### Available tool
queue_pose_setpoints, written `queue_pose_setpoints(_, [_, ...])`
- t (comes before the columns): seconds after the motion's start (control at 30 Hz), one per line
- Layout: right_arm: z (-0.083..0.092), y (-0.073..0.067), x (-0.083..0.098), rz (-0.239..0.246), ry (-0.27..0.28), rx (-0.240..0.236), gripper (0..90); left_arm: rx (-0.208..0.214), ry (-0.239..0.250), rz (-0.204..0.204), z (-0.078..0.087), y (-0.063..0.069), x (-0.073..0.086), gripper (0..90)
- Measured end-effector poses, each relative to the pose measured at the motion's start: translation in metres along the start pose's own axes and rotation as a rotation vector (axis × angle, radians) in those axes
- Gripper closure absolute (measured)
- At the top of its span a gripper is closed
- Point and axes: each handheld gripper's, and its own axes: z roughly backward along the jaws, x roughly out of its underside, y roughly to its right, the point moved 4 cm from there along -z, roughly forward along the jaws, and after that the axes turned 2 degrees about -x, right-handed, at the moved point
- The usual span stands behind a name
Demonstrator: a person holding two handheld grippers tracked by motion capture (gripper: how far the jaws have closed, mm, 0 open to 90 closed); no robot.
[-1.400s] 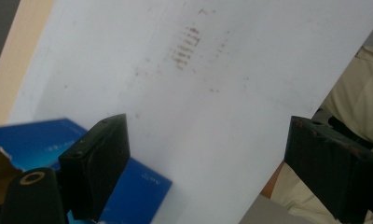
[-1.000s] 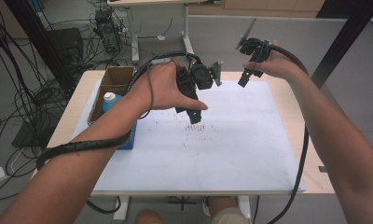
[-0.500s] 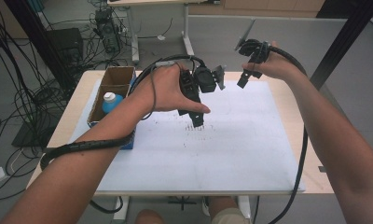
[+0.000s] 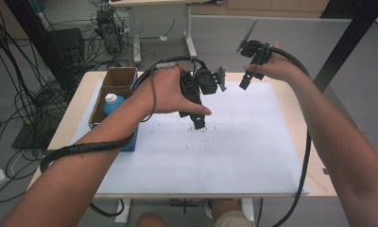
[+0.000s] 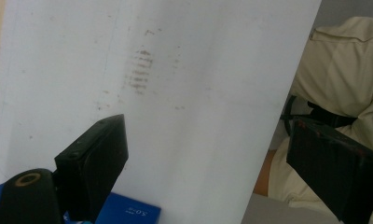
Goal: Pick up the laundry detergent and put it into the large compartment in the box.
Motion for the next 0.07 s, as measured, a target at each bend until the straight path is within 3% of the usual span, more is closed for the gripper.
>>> queue_pose_setpoints(0.07, [0.0003, 0.0002, 0.0003, 0.001, 0.004, 0.0, 7.5, 0.004, 0.005, 0.001, 0.0002, -0.0009, 0.0003, 12.9])
